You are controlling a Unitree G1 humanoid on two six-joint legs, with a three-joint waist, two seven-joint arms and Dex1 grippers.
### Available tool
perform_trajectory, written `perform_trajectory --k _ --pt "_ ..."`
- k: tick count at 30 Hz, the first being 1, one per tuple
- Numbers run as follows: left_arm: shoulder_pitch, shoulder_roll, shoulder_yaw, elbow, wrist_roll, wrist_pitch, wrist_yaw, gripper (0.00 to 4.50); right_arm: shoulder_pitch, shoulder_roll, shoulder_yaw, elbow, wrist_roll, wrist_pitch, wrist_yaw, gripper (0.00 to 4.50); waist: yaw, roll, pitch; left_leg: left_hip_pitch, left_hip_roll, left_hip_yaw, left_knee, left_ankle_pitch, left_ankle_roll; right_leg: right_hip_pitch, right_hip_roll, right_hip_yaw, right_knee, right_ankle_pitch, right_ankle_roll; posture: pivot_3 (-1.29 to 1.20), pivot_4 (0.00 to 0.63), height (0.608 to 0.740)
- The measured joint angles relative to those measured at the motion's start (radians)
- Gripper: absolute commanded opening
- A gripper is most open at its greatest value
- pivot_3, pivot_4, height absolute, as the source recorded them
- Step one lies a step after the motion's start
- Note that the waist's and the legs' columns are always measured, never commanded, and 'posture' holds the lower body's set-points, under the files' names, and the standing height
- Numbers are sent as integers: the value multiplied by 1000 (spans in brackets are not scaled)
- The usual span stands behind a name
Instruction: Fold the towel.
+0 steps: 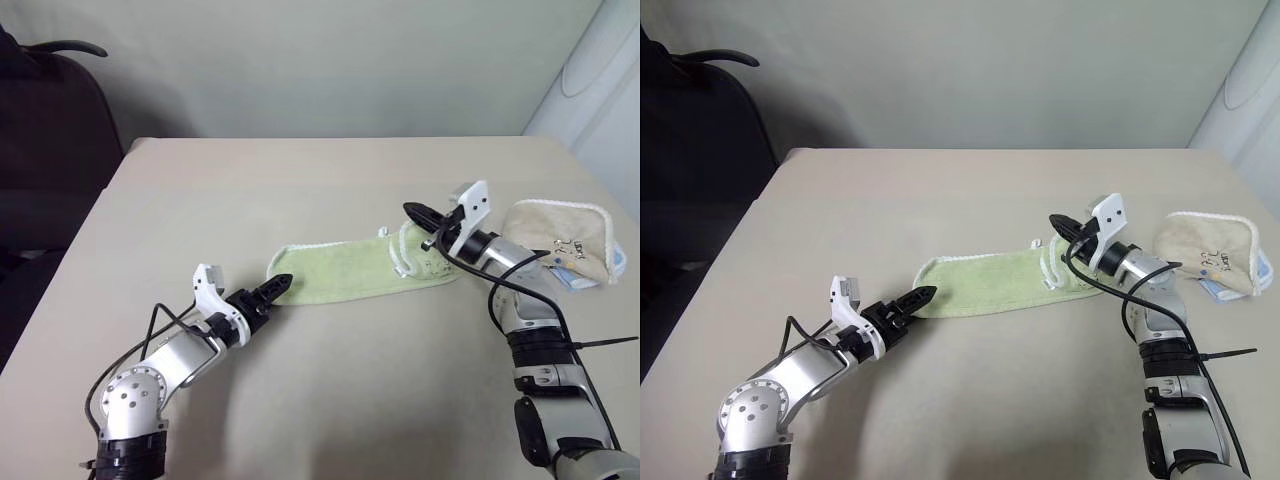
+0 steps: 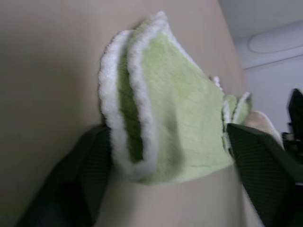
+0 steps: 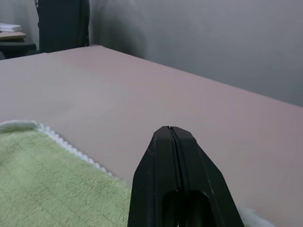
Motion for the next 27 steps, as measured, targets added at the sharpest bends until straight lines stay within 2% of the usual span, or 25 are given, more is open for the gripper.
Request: perform_trajectory --k 7,14,21,27 --pt "-5 -3 2 21 36 0 1 62 20 0 -4 -19 6 6 -8 0 -5 -1 0 -1 1 4 -6 1 -2 -5 1 1 -1 0 0 0 150 740" --pt "-17 29 27 28 67 -2 -46 23 21 0 -6 -25 10 6 -10 0 -12 -2 2 -1 2 3 -7 1 -2 -6 2 2 -1 -1 0 0 150 740" --pt "-55 263 236 38 65 -4 -144 23 22 -9 -12 -24 10 6 -10 0 -31 -7 5 -6 2 3 -8 3 -5 -13 2 2 0 -2 -2 0 150 740" --pt "-128 392 268 62 74 14 -237 23 22 -9 -12 0 9 -2 -10 0 -28 -8 6 -8 2 0 -8 2 -4 -12 2 2 0 -2 -2 0 150 740"
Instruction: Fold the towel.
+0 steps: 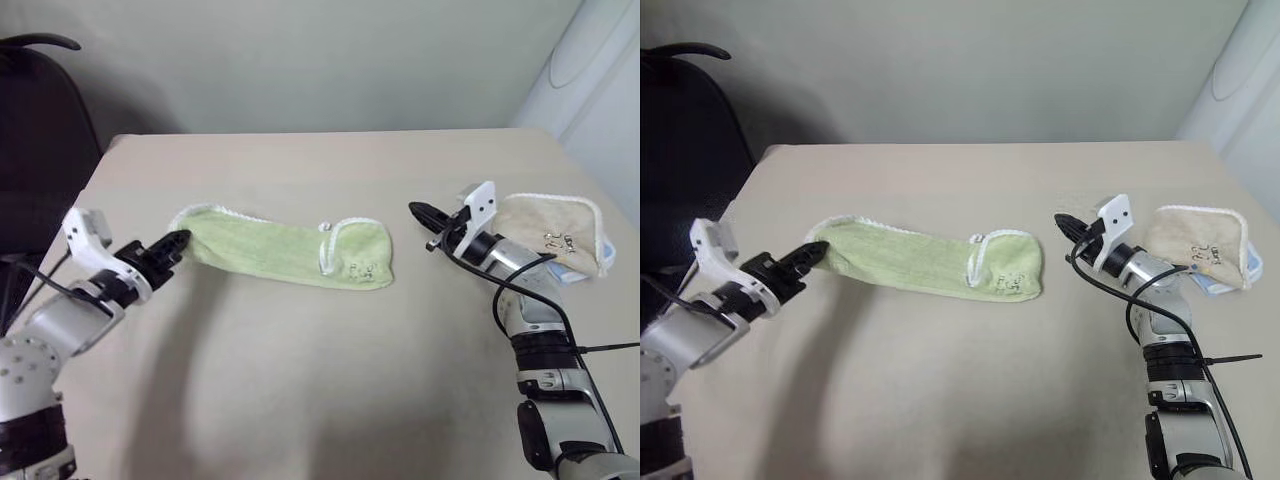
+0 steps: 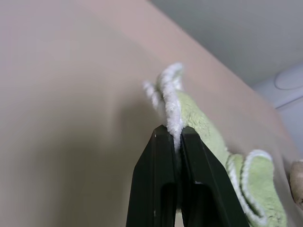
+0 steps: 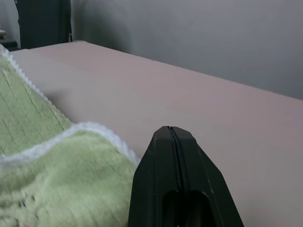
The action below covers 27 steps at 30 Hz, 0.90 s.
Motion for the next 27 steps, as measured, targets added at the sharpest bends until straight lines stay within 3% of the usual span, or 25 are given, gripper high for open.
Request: perform_trajectory --k 4,7,14,21,24,27 --pt "-171 39 -85 -5 32 24 -77 23 -6 -2 -4 25 0 -10 0 0 1 -1 0 -1 0 -1 0 0 0 0 0 -1 0 0 0 0 150 740" --pt "-347 20 -244 -8 97 61 -157 23 -19 0 -7 43 -2 -18 -6 0 1 -1 0 -2 -1 -1 1 0 0 -1 -1 -1 -1 0 0 0 150 740" --pt "-623 -150 -644 92 374 127 -382 23 -15 2 -26 36 -2 -36 -42 0 -4 -1 1 -6 0 -1 2 0 0 -5 -1 0 0 1 1 0 150 740" --pt "-717 -268 -878 242 668 114 -597 23 107 0 -53 -91 1 -12 -103 0 -3 -1 1 -10 0 -1 4 0 0 -8 -1 0 0 1 2 0 150 740" --pt "-717 -305 -891 282 723 113 -645 726 145 -7 -74 -140 3 10 -121 0 -3 -2 1 -11 0 -1 4 0 0 -8 -1 0 0 1 2 0 150 740" --pt "-709 -331 -871 287 743 114 -678 1775 162 -7 -76 -174 5 26 -129 0 -2 -2 1 -11 0 -1 4 0 0 -8 -1 0 1 1 2 0 150 740"
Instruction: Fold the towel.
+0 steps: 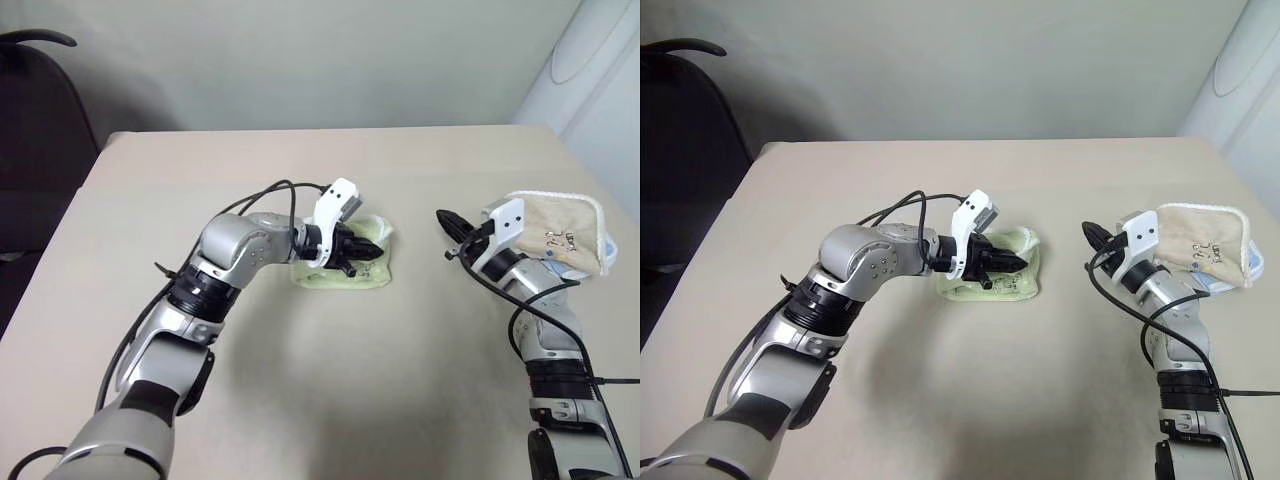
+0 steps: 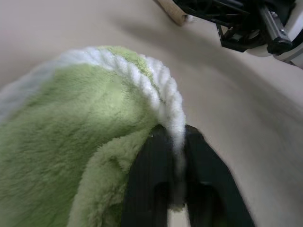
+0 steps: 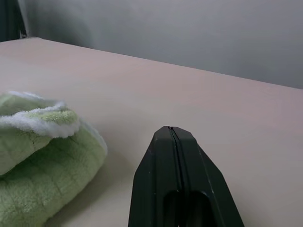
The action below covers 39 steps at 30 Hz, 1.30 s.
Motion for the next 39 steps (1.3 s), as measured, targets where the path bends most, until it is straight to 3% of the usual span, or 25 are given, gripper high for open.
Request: perform_trajectory --k 5,10,13,15,18,20,26,30,34,39 --pt "42 -19 141 -24 -25 13 -5 3606 -2 0 4 -21 9 29 3 0 0 0 0 0 0 0 0 0 0 0 0 0 0 0 0 0 150 740" --pt "60 5 306 -86 -40 17 31 3606 -45 -5 17 -20 25 56 37 0 -1 0 0 0 0 0 1 0 0 0 0 0 1 0 0 0 150 740" --pt "103 42 371 -104 -13 -11 57 3004 -88 -21 33 -23 40 100 75 0 -1 0 0 0 0 0 1 0 0 0 0 0 1 0 0 0 150 740" --pt "147 89 365 -128 44 -68 45 2304 -120 -30 58 -29 58 150 102 0 -2 0 0 0 0 0 1 0 0 0 0 0 1 0 0 0 150 740" --pt "215 155 265 -166 167 -179 -19 1213 -159 -9 98 -53 104 246 136 0 0 0 0 0 0 -1 2 0 0 0 1 0 0 0 0 0 150 740" --pt "244 147 200 -170 217 -228 -58 549 -170 12 138 -57 111 282 147 0 4 -1 -1 -1 0 -2 4 0 0 0 0 -1 0 0 0 0 150 740" --pt "266 59 34 25 409 -388 -88 549 -147 98 256 154 41 268 157 0 4 -2 -1 -2 0 -2 5 -1 2 -1 0 -1 1 0 0 0 150 740" --pt "264 7 49 129 451 -494 -90 549 -154 117 267 266 -12 175 154 0 4 1 -5 2 0 -3 5 -2 3 5 -1 -2 1 0 0 0 150 740" --pt "327 -25 174 89 368 -481 -89 549 -106 103 254 207 -16 139 154 0 6 1 -5 1 0 -4 6 -2 4 6 -1 -3 0 0 1 0 150 740" --pt "371 11 403 -74 218 -363 -54 549 -18 33 172 17 27 186 150 0 5 0 -4 -2 0 -2 6 -1 2 3 0 -3 -1 0 1 0 150 740"
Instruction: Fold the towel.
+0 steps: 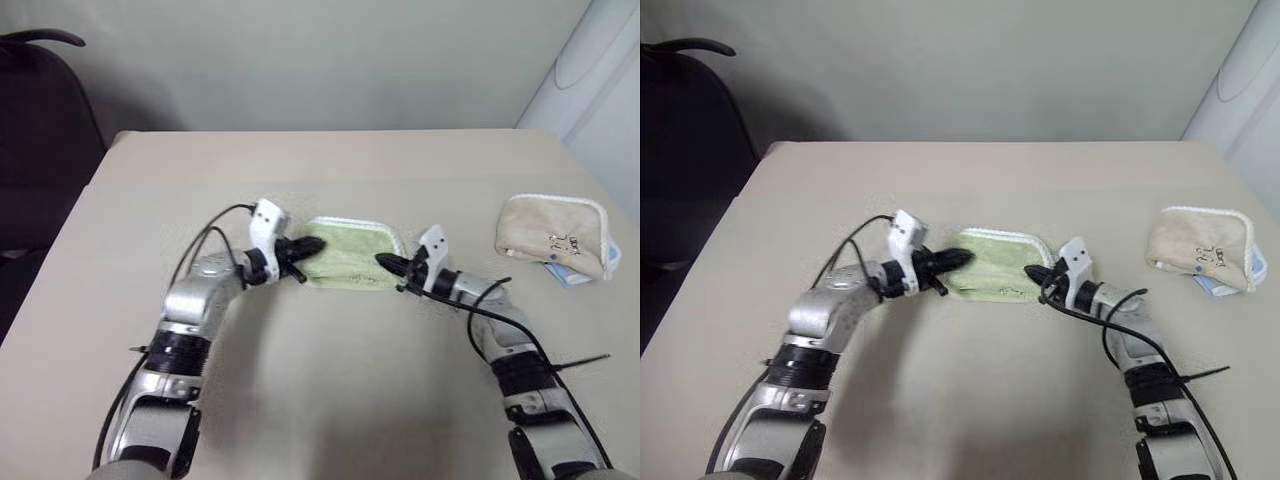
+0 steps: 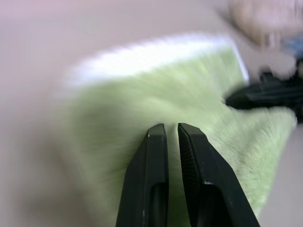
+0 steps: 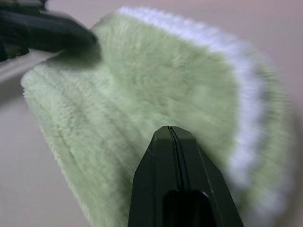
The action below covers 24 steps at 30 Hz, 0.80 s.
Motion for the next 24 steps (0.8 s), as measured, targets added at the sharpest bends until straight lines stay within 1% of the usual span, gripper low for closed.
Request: perform_trajectory --k 2,5,9,12,17,20,22,23,24 --pt "14 24 81 -47 -43 40 30 549 21 -25 -46 -86 35 36 -6 0 -3 0 0 2 0 0 0 0 0 2 0 0 0 0 0 0 150 740" --pt "67 57 151 -90 -70 84 63 549 38 -64 -90 -181 80 91 -12 0 -4 0 0 2 0 1 0 0 0 2 0 1 0 -1 1 0 150 740" --pt "119 54 235 -121 -139 167 118 549 43 -108 -118 -206 98 139 -13 0 -2 -1 0 2 0 0 0 0 0 1 0 1 0 -1 1 0 150 740" --pt "153 58 242 -178 -170 206 129 549 39 -115 -121 -198 101 158 -13 0 -3 -1 0 2 0 0 0 0 0 1 0 1 0 -1 1 0 150 740" --pt "184 59 241 -218 -196 260 170 549 23 -124 -121 -182 105 174 -13 0 -5 -1 0 2 0 1 -1 0 0 0 0 2 1 -1 1 0 150 740" --pt "196 30 271 -243 -259 323 216 549 22 -129 -121 -182 106 186 -13 0 -4 -1 0 2 0 1 0 0 0 0 0 2 1 -1 1 0 150 740" --pt "203 -22 311 -257 -332 386 271 549 23 -141 -121 -183 106 193 -13 0 -4 -1 0 2 0 1 0 0 0 1 0 2 1 -1 1 0 150 740" --pt "206 -61 342 -261 -385 428 312 891 23 -147 -121 -183 106 194 -13 0 -3 -1 0 2 0 2 0 0 0 1 0 1 1 -1 1 0 150 740" --pt "213 -88 357 -262 -427 461 344 1083 23 -150 -121 -183 106 196 -13 0 -4 -1 0 2 0 2 0 0 0 1 0 1 1 -1 1 0 150 740"
